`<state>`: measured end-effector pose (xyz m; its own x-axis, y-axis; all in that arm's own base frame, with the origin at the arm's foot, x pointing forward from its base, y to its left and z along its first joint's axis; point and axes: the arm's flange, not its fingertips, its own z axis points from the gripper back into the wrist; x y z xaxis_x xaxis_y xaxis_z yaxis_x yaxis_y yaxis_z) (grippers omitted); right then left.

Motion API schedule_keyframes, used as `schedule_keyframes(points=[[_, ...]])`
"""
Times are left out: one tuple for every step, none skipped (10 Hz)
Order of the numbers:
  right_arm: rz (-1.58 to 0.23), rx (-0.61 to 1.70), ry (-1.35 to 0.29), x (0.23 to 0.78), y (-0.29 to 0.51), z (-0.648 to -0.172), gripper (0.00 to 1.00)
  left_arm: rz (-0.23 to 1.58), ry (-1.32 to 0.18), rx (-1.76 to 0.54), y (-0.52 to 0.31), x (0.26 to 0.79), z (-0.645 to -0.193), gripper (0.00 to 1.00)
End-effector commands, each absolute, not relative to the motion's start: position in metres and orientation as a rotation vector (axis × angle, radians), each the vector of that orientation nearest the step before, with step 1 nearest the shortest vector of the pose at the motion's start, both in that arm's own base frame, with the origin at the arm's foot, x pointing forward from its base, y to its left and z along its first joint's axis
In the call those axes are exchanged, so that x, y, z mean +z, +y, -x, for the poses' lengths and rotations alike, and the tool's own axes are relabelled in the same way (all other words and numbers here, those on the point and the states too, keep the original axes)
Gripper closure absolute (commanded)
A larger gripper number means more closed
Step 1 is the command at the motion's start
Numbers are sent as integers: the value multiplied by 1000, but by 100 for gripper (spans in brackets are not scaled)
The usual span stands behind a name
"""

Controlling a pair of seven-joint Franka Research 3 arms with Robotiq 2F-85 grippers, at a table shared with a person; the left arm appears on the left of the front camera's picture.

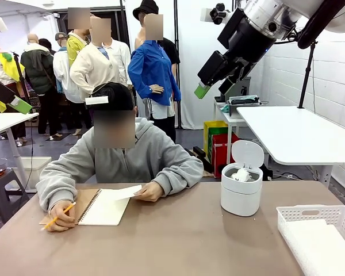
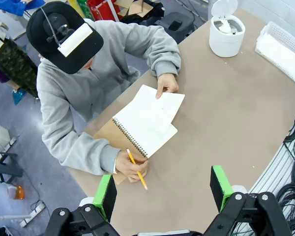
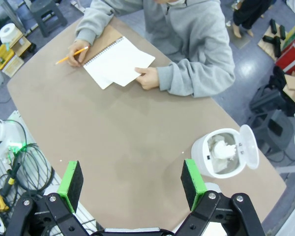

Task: Sort the paper based on its condition.
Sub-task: If a person hands you a paper, place it in the Organizing basket , and if it's crumpled, put it in the Trash can.

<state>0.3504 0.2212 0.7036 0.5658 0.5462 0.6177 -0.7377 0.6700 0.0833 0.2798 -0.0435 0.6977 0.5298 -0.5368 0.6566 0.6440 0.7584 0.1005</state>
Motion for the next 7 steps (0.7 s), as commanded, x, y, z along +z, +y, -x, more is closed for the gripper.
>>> schedule_keyframes(points=[[-353, 772, -592, 703, 221, -351, 0, 163, -726, -705, -42, 698, -280, 0], [-353, 772, -592, 703, 221, -351, 0, 163, -726, -705, -42, 698, -280, 0], [-353, 772, -592, 703, 221, -351, 0, 163, -726, -705, -42, 698, -280, 0], [-353, 772, -592, 703, 221, -351, 0, 163, -726, -705, -42, 698, -280, 0], [-353, 772, -592, 703, 221, -351, 0, 163, -726, -705, -42, 698, -280, 0], [-353, 772, -592, 703, 221, -351, 0, 163, -726, -705, -42, 698, -280, 0], [-353, 772, -592, 703, 221, -351, 0, 163, -726, -705, -42, 698, -280, 0]])
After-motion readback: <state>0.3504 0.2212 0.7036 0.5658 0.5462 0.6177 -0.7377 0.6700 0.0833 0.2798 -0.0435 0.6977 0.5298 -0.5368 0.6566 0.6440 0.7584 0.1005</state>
